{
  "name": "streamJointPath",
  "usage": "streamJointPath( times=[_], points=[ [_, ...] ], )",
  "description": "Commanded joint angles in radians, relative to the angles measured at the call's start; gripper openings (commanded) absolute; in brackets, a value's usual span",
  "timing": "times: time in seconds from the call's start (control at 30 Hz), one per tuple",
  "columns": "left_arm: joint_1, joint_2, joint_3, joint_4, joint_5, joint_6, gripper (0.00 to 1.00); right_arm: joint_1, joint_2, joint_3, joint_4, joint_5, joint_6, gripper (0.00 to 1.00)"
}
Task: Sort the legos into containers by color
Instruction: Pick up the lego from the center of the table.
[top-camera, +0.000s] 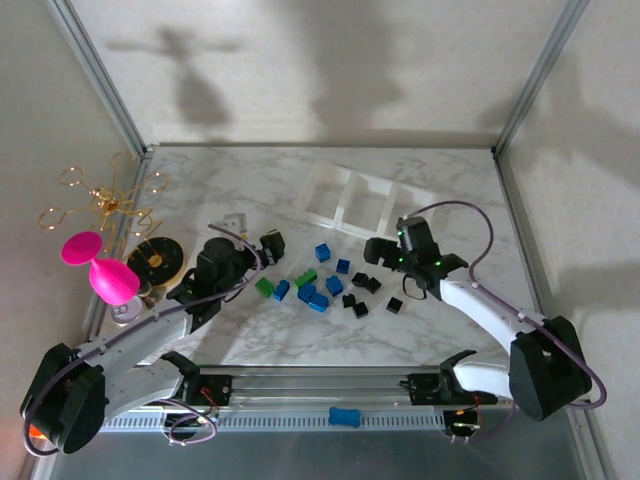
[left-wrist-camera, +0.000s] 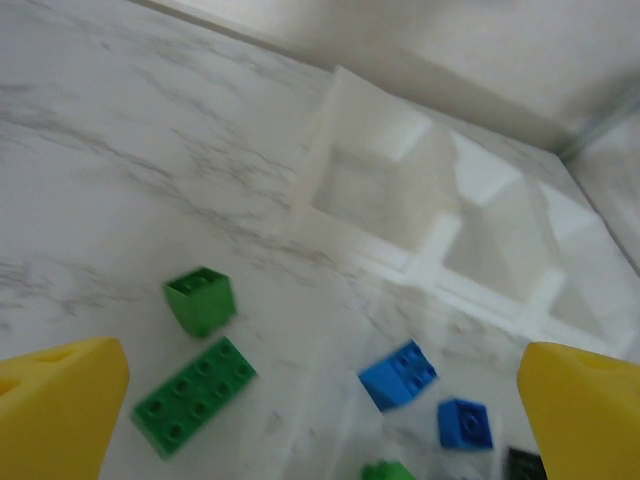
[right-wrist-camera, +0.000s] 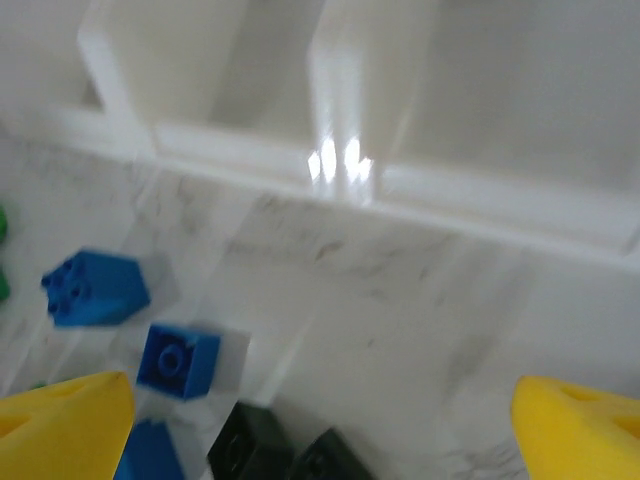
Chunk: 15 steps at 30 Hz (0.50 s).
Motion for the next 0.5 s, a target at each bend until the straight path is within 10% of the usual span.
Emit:
streamJointPath(
  times=[0.0, 0.47],
  points=[
    [-0.060, -0.012, 0.015, -0.068, -0.016, -0.051, 0.99, 0.062, 0.041, 0.021, -0.061, -0.012, 0.005, 0.93],
    [-0.223, 0.038, 0.043, -0.091, -0.144, -0.172, 1.00, 0.138, 0.227, 0.156, -0.175, -0.069, -0.276, 0.78]
  ],
)
